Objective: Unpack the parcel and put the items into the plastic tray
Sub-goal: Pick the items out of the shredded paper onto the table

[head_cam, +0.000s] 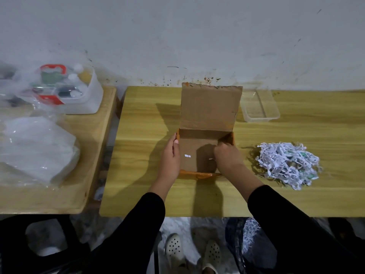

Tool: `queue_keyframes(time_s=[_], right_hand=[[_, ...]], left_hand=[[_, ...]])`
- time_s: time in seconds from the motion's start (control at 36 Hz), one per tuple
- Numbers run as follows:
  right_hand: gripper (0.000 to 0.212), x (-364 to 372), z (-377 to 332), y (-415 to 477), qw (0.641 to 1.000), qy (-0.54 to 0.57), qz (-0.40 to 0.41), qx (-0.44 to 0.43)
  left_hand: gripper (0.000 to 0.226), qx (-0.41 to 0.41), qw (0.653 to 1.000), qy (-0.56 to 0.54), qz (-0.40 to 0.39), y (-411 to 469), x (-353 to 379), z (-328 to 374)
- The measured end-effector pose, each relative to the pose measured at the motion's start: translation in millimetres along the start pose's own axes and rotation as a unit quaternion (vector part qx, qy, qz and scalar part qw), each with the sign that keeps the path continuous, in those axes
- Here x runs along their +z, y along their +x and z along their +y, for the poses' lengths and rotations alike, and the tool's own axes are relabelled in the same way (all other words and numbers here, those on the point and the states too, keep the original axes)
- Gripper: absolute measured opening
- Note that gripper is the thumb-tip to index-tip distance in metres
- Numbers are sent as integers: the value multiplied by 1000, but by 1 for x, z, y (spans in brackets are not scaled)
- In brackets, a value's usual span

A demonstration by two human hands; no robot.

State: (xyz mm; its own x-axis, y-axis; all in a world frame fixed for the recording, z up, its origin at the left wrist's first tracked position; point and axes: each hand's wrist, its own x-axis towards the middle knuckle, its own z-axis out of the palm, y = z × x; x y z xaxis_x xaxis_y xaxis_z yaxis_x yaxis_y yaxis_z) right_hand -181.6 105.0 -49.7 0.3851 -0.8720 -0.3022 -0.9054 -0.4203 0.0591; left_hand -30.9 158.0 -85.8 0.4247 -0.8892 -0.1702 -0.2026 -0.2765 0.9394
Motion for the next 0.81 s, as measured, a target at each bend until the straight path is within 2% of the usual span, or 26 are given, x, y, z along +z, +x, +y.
queue_keyframes(time_s=[0.11, 0.19, 0.31, 0.44, 0.53, 0.61, 0.67, 0.81], right_hand=[[26, 0, -3, 3, 999, 35, -1, 22], [24, 3, -6, 7, 989, 131, -17, 62], [26, 5, -14, 12, 951, 304, -20, 46], [18, 0, -33, 11, 893, 448, -29, -11], [16, -4, -35, 11, 864, 503, 24, -12], [18, -3, -24, 11, 885, 457, 89, -8], [23, -1, -14, 11, 899, 430, 85, -3], [59, 7, -1, 9, 935, 347, -54, -47]], left_hand=[[41, -6, 1000, -2, 4, 0, 1, 0], [40, -2, 1000, 8, 11, 1, 1, -1], [40, -3, 1000, 7, 11, 1, 1, -2], [41, -5, 999, 32, 11, 2, 1, -2], [41, 5, 999, 36, 9, 2, 1, -3], [41, 5, 999, 31, 7, 2, 1, -4], [40, 2, 1000, 15, 7, 2, 2, -4], [39, 4, 1000, -12, 13, 2, 2, -5]])
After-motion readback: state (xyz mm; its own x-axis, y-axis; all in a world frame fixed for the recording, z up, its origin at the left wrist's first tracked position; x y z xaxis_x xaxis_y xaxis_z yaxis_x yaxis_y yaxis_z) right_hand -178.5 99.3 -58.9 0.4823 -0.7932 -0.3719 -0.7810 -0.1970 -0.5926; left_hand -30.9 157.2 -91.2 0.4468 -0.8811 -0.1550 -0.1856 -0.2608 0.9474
